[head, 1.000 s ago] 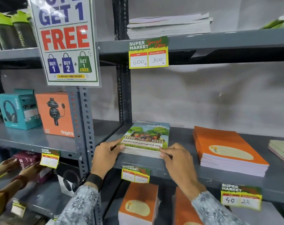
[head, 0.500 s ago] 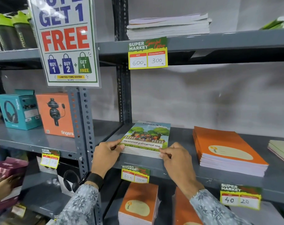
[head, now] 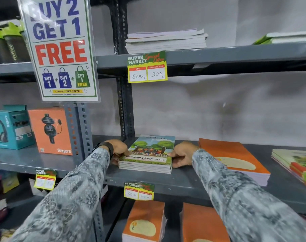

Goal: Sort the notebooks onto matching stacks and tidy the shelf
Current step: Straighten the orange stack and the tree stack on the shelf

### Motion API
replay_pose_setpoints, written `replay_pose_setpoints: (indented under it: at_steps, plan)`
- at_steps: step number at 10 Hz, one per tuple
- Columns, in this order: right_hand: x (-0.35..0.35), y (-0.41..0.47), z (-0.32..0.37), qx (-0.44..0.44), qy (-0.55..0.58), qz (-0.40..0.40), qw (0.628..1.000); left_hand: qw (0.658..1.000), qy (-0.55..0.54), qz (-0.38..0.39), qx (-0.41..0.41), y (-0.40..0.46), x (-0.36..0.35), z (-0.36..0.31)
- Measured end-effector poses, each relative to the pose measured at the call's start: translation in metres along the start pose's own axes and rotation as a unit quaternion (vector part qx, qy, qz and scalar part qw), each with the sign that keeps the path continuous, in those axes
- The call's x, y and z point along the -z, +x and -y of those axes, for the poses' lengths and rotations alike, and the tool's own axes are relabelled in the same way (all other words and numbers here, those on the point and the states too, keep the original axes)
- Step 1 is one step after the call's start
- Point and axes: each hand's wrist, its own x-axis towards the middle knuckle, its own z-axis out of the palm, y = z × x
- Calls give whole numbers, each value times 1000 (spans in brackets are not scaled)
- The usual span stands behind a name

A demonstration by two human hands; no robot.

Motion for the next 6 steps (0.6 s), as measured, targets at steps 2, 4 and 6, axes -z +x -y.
replay_pose_setpoints:
  at_steps: [2, 4, 6]
  plan:
    - [-2, 14, -2, -11, -19, -6, 1000, 999, 35, -29, -2, -1, -3, -7]
    - [-1, 13, -3, -9, -27, -13, 1000, 996, 77, -41, 6, -8, -6, -12]
    - [-7, -9, -6, 28, -20, -19, 999, 998, 41, -45, 12, -14, -12, -10]
